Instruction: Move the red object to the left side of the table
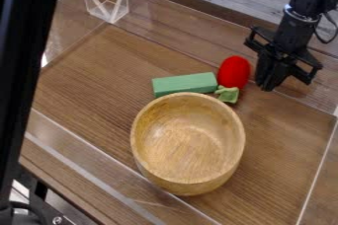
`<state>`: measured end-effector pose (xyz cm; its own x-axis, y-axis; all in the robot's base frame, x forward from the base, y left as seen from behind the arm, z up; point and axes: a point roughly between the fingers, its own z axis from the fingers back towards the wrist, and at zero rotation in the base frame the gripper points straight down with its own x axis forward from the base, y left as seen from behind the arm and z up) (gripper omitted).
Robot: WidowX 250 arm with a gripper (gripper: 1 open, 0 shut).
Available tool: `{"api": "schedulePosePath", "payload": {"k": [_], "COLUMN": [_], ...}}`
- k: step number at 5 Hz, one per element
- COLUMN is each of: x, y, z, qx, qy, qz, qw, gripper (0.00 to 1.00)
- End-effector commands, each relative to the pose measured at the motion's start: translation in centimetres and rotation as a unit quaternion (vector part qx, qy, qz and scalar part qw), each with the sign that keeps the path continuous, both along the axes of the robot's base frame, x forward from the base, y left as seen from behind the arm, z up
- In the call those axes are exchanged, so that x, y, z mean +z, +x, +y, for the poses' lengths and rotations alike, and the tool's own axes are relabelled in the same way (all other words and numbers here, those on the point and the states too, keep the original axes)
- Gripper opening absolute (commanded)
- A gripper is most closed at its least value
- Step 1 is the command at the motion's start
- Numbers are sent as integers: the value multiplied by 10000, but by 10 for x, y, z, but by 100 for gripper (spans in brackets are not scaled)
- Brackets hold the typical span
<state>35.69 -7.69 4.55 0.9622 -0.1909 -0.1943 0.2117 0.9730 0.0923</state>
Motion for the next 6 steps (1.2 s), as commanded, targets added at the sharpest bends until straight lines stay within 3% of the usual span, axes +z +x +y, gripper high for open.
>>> {"api": "schedulePosePath", "payload": {"k": [1,2,4,6], "x": [16,13,5,-8], "y": [11,13,15,12], "z": [-1,3,15,47], "qx": [-139,-266,349,500], "qy": [-111,-159,-157,-129], "qz": [-259,-221,-163,-86], "qw": [9995,9993,9991,9986], "gripper": [100,100,100,100]}}
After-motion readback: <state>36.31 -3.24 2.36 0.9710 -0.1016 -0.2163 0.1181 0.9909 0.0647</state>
